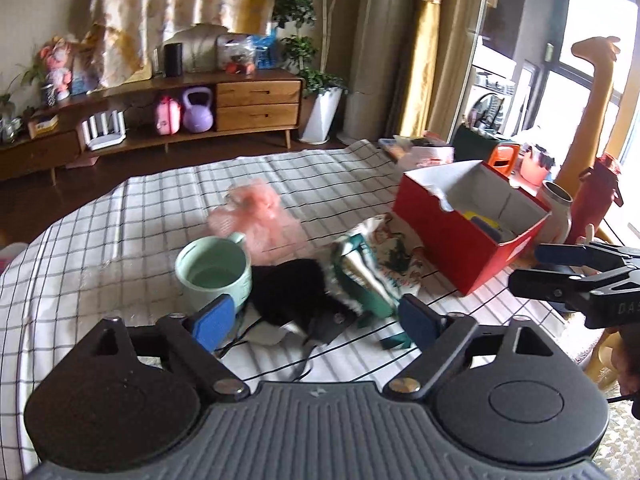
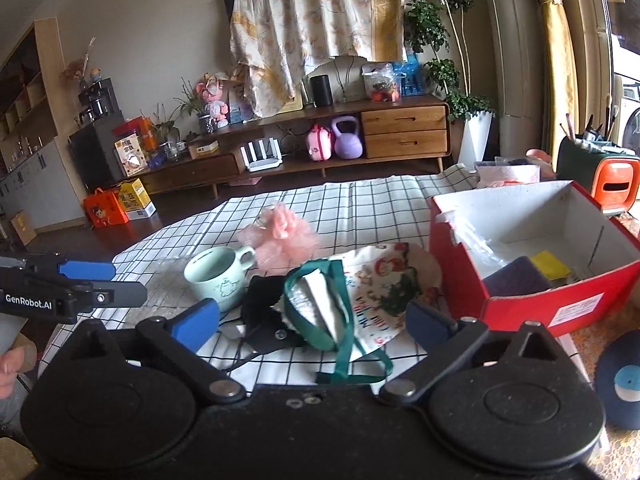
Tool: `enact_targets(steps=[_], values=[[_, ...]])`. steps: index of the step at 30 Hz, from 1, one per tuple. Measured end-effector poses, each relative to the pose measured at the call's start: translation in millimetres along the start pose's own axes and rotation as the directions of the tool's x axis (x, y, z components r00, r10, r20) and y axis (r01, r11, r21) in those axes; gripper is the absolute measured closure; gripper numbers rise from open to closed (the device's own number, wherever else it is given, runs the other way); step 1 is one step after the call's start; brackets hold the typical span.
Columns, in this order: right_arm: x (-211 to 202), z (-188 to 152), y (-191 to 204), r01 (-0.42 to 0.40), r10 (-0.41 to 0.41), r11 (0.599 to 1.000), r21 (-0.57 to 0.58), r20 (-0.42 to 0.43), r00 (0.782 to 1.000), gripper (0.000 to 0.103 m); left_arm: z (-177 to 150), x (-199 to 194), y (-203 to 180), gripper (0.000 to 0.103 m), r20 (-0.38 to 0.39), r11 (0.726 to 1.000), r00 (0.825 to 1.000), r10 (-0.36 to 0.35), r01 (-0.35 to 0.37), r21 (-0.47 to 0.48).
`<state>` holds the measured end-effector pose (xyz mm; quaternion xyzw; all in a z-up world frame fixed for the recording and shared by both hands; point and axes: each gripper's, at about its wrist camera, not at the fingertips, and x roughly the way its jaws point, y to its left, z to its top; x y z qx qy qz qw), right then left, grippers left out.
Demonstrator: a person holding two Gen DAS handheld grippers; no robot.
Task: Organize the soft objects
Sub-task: 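Withdraw both grippers from the red box back over the table, then grasp the clear bubble wrap with the left gripper while the right gripper grasps the Christmas-print cloth bag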
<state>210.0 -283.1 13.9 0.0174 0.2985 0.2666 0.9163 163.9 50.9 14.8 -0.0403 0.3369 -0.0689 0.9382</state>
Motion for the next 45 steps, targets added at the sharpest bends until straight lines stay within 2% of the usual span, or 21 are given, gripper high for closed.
enact_targets(steps=[11, 18, 25, 28, 32, 36, 45], values=[[22, -15, 14, -0.016, 0.018, 0.999, 0.037, -0.052, 0.998, 0.003, -36, -4, 72, 0.000, 0.026, 0.983, 0.992, 0.125, -0.120, -0.141], [38, -17, 15, 0.006, -0.003, 0.999, 0.036, -0.086, 0.996, 0.003, -60, 15, 108, 0.000, 0.014, 0.952, 0.981, 0.194, -0.184, -0.246], [68, -1, 3, 0.074, -0.070, 0.997, 0.038, -0.101, 0.992, 0.003, -65, 52, 142, 0.000, -0.024, 0.908, 0.964, 0.265, -0.257, -0.330], [88, 11, -6, 0.117, -0.111, 0.991, 0.057, -0.108, 0.988, 0.004, -64, 70, 150, 0.000, -0.046, 0.899, 0.958, 0.283, -0.282, -0.336], [119, 32, -18, 0.162, -0.151, 0.983, 0.086, -0.121, 0.981, 0.004, -63, 88, 157, 0.000, -0.055, 0.894, 0.947, 0.316, -0.317, -0.316], [153, 49, -25, 0.226, -0.212, 0.969, 0.103, -0.134, 0.968, 0.005, -62, 104, 167, 0.000, -0.070, 0.882, 0.943, 0.325, -0.329, -0.337], [215, 57, -36, 0.338, -0.314, 0.933, 0.128, -0.177, 0.933, 0.005, -60, 137, 177, 0.001, -0.100, 0.876, 0.939, 0.330, -0.344, -0.338]])
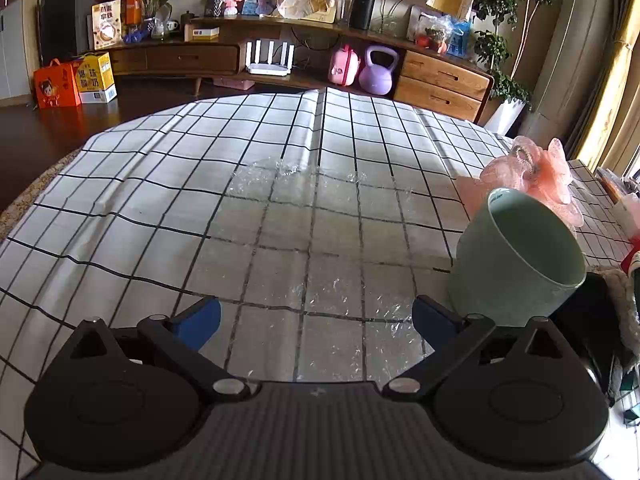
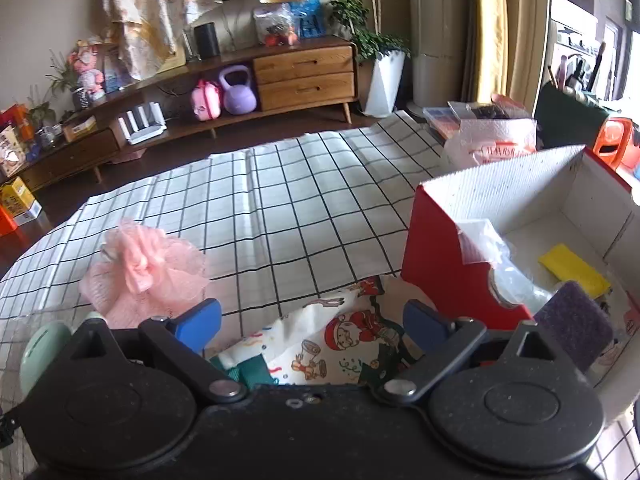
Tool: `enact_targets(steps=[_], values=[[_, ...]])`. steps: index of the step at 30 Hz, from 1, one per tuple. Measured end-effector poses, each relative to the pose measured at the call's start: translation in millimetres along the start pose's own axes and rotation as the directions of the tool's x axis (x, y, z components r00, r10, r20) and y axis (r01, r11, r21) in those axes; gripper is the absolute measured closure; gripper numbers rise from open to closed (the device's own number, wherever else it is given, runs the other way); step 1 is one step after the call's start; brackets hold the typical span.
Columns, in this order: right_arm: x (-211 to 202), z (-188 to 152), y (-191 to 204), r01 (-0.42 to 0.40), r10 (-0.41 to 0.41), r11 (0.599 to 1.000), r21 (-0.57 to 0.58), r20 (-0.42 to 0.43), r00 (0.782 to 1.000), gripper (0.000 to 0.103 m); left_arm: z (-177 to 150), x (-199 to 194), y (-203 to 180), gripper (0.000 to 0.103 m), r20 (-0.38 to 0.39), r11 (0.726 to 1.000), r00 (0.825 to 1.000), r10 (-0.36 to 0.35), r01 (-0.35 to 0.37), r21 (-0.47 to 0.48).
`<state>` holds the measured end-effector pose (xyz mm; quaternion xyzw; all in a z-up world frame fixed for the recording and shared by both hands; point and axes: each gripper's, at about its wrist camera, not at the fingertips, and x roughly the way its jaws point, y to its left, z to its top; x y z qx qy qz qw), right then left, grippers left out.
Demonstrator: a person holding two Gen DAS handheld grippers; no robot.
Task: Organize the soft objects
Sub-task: 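Grasp the clear bubble wrap with the left gripper while the right gripper grasps the Christmas-print cloth bag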
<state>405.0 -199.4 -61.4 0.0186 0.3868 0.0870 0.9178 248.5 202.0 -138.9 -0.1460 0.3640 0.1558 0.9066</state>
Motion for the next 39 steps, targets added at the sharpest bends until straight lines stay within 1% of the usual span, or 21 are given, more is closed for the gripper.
enact_targets(steps=[3, 6, 8, 9, 11, 13, 14, 16, 17, 18, 19, 20, 21, 22, 23, 25, 28, 31, 39], values=[[14, -1, 1, 0.016, -0.016, 1.000, 0.014, -0.022, 1.000, 0.005, -1, 8, -3, 0.001, -0.014, 1.000, 1.000, -0.003, 0.003, 0.011], [24, -3, 3, 0.035, -0.034, 0.999, 0.012, -0.039, 0.999, 0.006, -5, 11, -10, 0.001, 0.001, 0.998, 1.000, 0.002, -0.002, 0.069], [28, -5, 5, 0.046, -0.045, 0.999, 0.004, -0.052, 0.998, 0.008, -8, 12, -14, 0.002, 0.009, 0.995, 1.000, 0.017, -0.018, 0.100], [30, -6, 6, 0.048, -0.048, 0.999, -0.006, -0.060, 0.997, 0.011, -10, 12, -16, 0.002, 0.011, 0.993, 1.000, 0.023, -0.025, 0.116], [32, -9, 7, 0.044, -0.045, 0.999, -0.021, -0.071, 0.996, 0.016, -13, 12, -21, 0.006, 0.023, 0.986, 0.999, 0.049, -0.052, 0.159], [32, -10, 8, 0.031, -0.034, 0.999, -0.027, -0.082, 0.996, 0.023, -15, 10, -23, 0.015, 0.036, 0.983, 0.999, 0.037, -0.043, 0.176], [32, -11, 9, 0.023, -0.026, 0.999, -0.030, -0.086, 0.996, 0.025, -15, 9, -24, 0.018, 0.039, 0.983, 0.999, 0.035, -0.041, 0.180], [30, -13, 10, 0.008, -0.011, 0.999, -0.032, -0.095, 0.995, 0.035, -15, 7, -27, 0.035, 0.047, 0.981, 0.998, 0.029, -0.037, 0.190], [30, -13, 11, -0.002, -0.001, 0.999, -0.032, -0.099, 0.995, 0.038, -15, 6, -28, 0.039, 0.048, 0.980, 0.999, 0.021, -0.030, 0.196], [28, -14, 12, -0.014, 0.010, 0.999, -0.033, -0.103, 0.995, 0.046, -15, 5, -30, 0.044, 0.047, 0.980, 0.999, 0.016, -0.025, 0.200], [27, -15, 13, -0.022, 0.018, 0.999, -0.037, -0.104, 0.994, 0.054, -15, 4, -31, 0.053, 0.049, 0.978, 0.999, 0.014, -0.024, 0.206], [25, -15, 14, -0.033, 0.028, 0.999, -0.042, -0.105, 0.994, 0.058, -15, 3, -32, 0.058, 0.052, 0.977, 0.999, 0.008, -0.019, 0.211], [23, -16, 16, -0.044, 0.039, 0.998, -0.046, -0.109, 0.993, 0.063, -15, 3, -33, 0.069, 0.055, 0.978, 0.998, 0.006, -0.017, 0.210], [21, -16, 16, -0.049, 0.043, 0.997, -0.052, -0.109, 0.993, 0.068, -15, 2, -33, 0.072, 0.057, 0.978, 0.998, 0.018, -0.029, 0.209], [19, -16, 16, -0.055, 0.049, 0.997, -0.055, -0.105, 0.993, 0.071, -14, 2, -33, 0.073, 0.055, 0.979, 0.998, 0.018, -0.029, 0.202], [13, -17, 15, -0.068, 0.062, 0.996, -0.058, -0.101, 0.993, 0.076, -12, 1, -30, 0.085, 0.053, 0.982, 0.998, 0.024, -0.033, 0.186], [4, -18, 9, -0.094, 0.089, 0.994, -0.048, -0.094, 0.992, 0.079, -11, -1, -26, 0.091, 0.050, 0.987, 0.998, 0.026, -0.034, 0.159], [-7, -19, 1, -0.119, 0.116, 0.992, -0.039, -0.085, 0.990, 0.081, -11, -4, -21, 0.091, 0.045, 0.990, 0.999, 0.018, -0.024, 0.136], [-46, -27, -21, -0.199, 0.198, 0.980, -0.010, -0.050, 0.979, 0.088, -12, -18, -12, 0.095, 0.043, 0.993, 0.999, 0.011, -0.016, 0.119]])
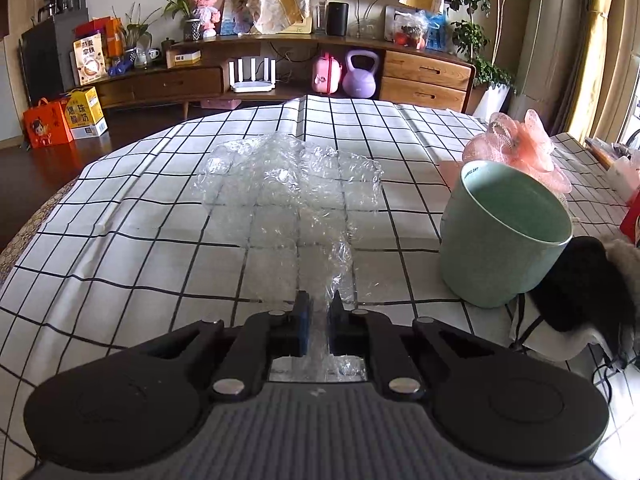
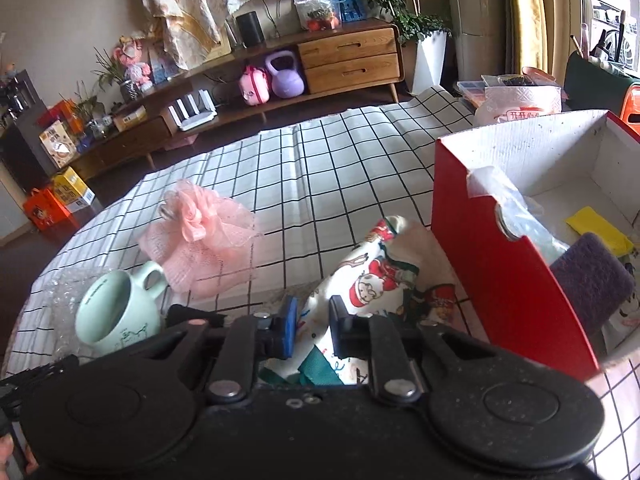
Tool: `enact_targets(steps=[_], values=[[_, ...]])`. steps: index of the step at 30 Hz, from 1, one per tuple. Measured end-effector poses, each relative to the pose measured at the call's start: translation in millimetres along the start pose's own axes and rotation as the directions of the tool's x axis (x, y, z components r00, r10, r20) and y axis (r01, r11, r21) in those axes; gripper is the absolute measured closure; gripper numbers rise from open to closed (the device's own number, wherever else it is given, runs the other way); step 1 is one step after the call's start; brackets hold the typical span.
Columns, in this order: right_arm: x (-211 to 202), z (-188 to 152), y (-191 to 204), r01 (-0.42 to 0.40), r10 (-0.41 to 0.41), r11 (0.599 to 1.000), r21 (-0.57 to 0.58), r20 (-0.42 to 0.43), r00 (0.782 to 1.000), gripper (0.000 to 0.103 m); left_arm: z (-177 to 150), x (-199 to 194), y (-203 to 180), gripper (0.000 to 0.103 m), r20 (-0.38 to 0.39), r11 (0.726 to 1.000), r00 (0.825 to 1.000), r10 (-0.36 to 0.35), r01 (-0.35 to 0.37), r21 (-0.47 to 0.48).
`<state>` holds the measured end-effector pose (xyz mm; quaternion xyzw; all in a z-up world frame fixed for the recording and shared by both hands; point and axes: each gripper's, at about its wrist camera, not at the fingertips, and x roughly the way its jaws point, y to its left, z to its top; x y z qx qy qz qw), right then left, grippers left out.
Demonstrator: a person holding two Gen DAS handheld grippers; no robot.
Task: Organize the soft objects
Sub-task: 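Grasp the clear bubble wrap with the left gripper while the right gripper grasps the Christmas-print cloth bag, then carry the bubble wrap with the left gripper while the right gripper carries the cloth bag into the red box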
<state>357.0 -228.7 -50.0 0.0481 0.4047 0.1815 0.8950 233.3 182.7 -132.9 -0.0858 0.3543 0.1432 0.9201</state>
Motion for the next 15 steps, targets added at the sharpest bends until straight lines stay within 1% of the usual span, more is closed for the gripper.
enact_targets(steps=[4, 7, 15], values=[[-22, -9, -4, -0.043, 0.043, 0.999, -0.006, 0.018, 0.999, 0.092, 0, -9, 3, 0.095, 0.002, 1.000, 1.000, -0.001, 0.001, -0.012], [-41, -13, -6, -0.066, 0.066, 0.998, -0.015, 0.035, 0.997, 0.095, 0, -20, 6, 0.095, 0.004, 0.999, 1.000, -0.030, 0.030, -0.043], [-78, -28, -13, -0.097, 0.098, 0.995, -0.026, 0.061, 0.993, 0.096, -1, -55, 2, 0.095, 0.040, 0.997, 0.997, -0.067, 0.069, -0.042]])
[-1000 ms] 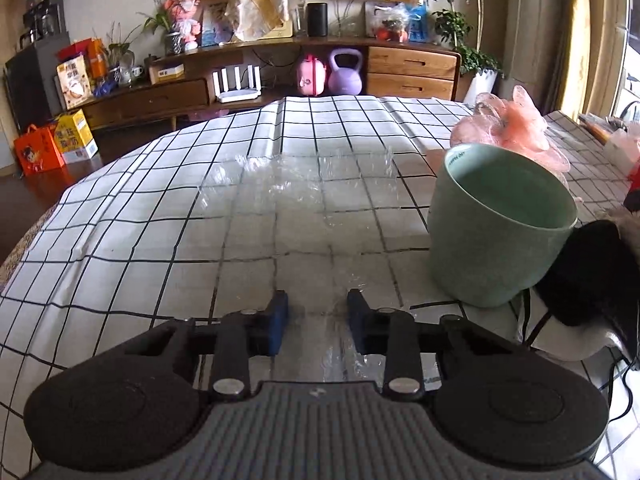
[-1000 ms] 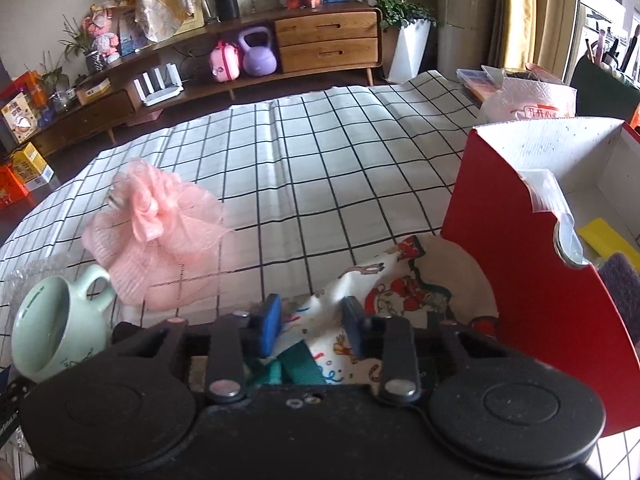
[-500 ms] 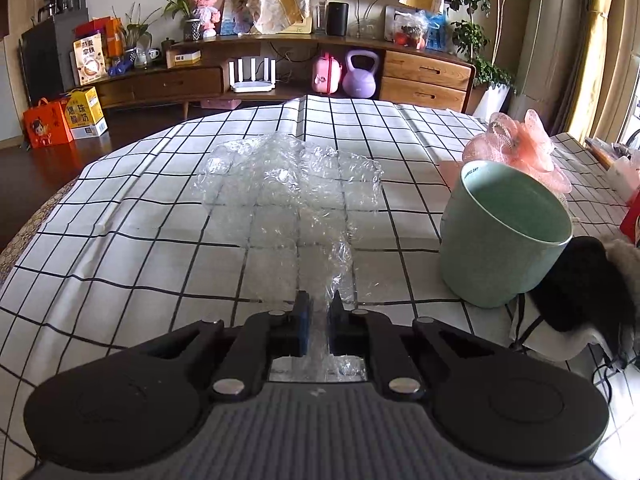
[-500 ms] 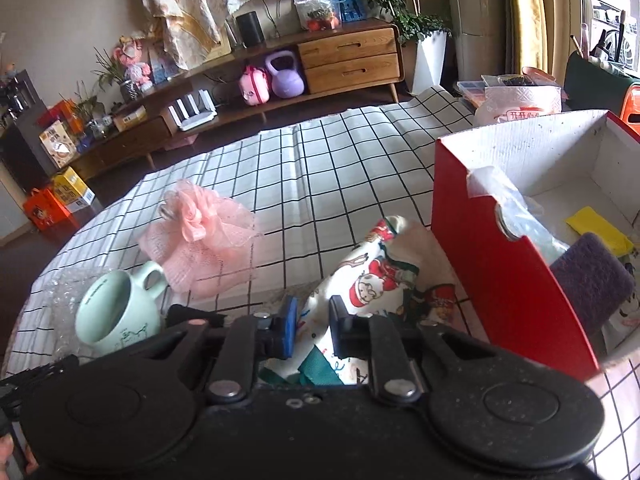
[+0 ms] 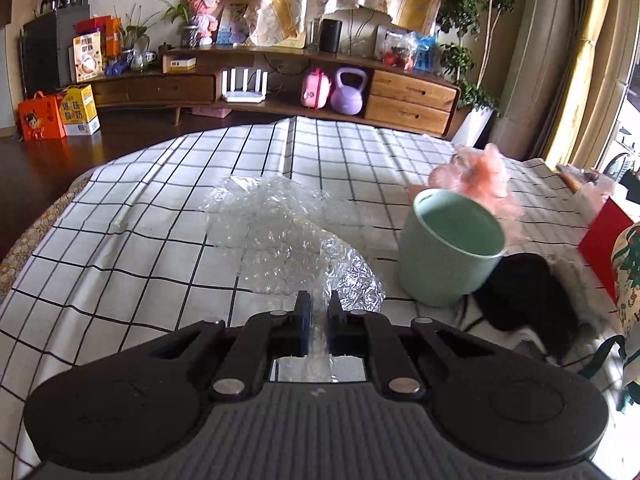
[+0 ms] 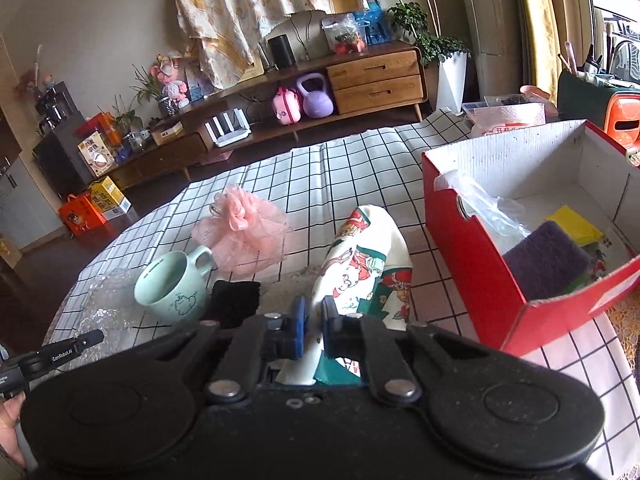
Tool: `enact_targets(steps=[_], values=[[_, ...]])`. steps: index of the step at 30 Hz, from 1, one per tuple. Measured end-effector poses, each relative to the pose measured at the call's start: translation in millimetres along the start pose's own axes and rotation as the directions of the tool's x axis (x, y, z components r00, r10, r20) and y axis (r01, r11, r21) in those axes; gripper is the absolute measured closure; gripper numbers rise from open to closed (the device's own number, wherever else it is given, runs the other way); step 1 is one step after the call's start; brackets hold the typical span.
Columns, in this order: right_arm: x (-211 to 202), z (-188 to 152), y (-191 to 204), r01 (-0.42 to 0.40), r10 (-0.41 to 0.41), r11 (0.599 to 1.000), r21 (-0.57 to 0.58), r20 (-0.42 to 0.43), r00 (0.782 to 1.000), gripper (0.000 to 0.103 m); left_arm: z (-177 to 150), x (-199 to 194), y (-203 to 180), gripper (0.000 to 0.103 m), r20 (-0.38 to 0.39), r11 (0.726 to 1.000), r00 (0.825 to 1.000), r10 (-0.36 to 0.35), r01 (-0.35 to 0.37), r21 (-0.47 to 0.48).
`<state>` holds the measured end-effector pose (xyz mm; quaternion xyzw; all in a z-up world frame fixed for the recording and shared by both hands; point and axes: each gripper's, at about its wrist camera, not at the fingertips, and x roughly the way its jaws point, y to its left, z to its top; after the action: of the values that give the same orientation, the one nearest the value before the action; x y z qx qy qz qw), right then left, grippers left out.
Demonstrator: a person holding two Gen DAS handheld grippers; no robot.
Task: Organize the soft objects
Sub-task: 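Carry the bubble wrap with the left gripper while the right gripper carries the cloth bag into the red box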
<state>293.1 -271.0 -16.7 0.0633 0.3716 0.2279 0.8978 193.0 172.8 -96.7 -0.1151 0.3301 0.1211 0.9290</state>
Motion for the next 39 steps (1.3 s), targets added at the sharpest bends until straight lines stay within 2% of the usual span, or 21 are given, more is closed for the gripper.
enact_targets(steps=[7, 19, 28, 39], values=[[-33, -8, -3, -0.038, 0.038, 0.999, 0.000, 0.038, 0.999, 0.096, -2, -33, -10, 0.096, 0.023, 0.999, 0.999, -0.032, 0.032, 0.003], [-85, -3, -18, -0.070, 0.072, 0.997, -0.020, 0.107, 0.992, 0.096, 15, -87, -72, 0.096, 0.057, 0.980, 0.981, -0.184, 0.179, 0.081], [-113, 16, -39, -0.020, 0.031, 0.998, -0.062, 0.175, 0.984, 0.096, 27, -99, -143, 0.096, 0.073, 0.941, 0.955, -0.288, 0.269, 0.205], [-128, 50, -78, 0.062, -0.043, 0.995, -0.074, 0.239, 0.970, 0.096, 45, -93, -232, 0.096, 0.056, 0.882, 0.917, -0.395, 0.362, 0.301]])
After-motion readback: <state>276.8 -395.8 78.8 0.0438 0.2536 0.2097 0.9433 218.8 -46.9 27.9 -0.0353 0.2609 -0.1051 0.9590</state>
